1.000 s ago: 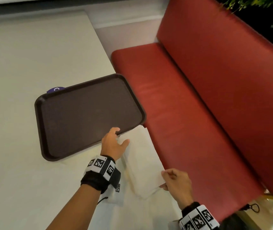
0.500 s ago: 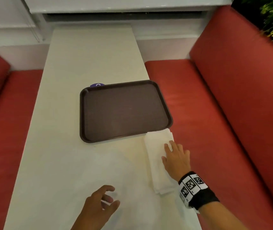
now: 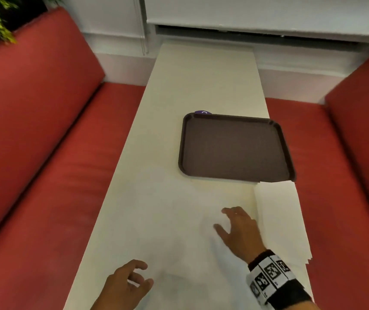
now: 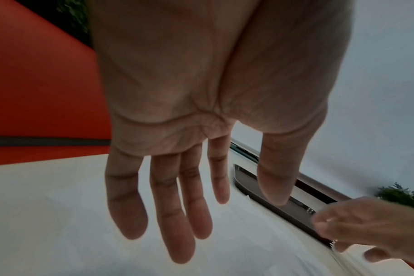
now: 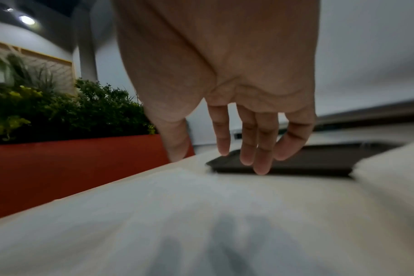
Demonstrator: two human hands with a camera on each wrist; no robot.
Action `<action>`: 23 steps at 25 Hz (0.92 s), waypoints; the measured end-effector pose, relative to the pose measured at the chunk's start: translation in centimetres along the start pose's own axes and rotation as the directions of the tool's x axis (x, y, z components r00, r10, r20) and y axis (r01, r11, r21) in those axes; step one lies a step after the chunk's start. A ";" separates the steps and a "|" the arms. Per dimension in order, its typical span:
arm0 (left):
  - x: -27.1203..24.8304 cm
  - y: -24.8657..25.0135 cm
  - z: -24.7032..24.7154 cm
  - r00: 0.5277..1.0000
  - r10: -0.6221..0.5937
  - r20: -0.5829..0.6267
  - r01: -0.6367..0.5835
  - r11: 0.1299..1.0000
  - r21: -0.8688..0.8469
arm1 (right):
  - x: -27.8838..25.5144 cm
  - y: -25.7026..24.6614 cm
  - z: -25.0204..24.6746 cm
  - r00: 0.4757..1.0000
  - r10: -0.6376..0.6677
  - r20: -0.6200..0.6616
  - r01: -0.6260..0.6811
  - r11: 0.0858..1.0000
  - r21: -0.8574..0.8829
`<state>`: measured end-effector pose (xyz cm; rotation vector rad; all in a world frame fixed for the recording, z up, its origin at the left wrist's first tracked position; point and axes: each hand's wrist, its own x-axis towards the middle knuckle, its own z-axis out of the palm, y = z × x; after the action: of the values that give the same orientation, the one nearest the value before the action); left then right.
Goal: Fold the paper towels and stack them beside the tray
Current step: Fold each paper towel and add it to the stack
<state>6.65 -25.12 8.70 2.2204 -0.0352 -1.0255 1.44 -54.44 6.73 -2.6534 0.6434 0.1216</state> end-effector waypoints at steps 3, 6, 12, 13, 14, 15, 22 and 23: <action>-1.0 -1.7 -1.7 1.000 0.002 -0.012 -0.002 1.000 -0.011 | 1.5 -5.2 3.6 0.902 0.078 0.425 -0.042 0.995 -0.093; -1.9 -3.3 -3.4 0.998 0.003 -0.066 -0.006 0.999 -0.041 | 2.1 -8.7 5.4 0.917 0.037 0.397 -0.010 0.998 -0.070; -2.2 -5.9 -5.7 0.989 0.012 -0.146 -0.023 0.997 -0.070 | 1.2 -11.1 8.7 0.881 0.213 0.422 -0.271 0.959 0.083; -2.1 -6.1 -5.8 0.989 0.024 -0.149 -0.036 0.996 -0.079 | 1.3 -11.1 8.6 0.904 0.200 0.378 -0.284 0.942 0.179; -1.9 -6.2 -5.9 0.988 0.035 -0.148 -0.047 0.996 -0.079 | 1.5 -10.9 8.5 0.918 0.193 0.346 -0.283 0.931 0.232; -1.8 -6.3 -6.1 0.988 0.045 -0.148 -0.057 0.995 -0.076 | 1.7 -10.7 8.5 0.925 0.184 0.331 -0.278 0.923 0.264; -1.0 -6.1 -6.4 0.983 0.107 -0.151 -0.122 0.988 -0.096 | 2.2 -11.5 9.3 0.877 0.263 0.401 -0.419 0.828 0.372; -0.9 -6.2 -6.5 0.983 0.106 -0.151 -0.122 0.987 -0.103 | 2.5 -11.7 8.6 0.891 0.255 0.376 -0.404 0.822 0.401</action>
<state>8.94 -16.35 8.61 2.1579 -0.0391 -0.7836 9.10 -42.55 2.66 -1.9775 0.8969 0.4152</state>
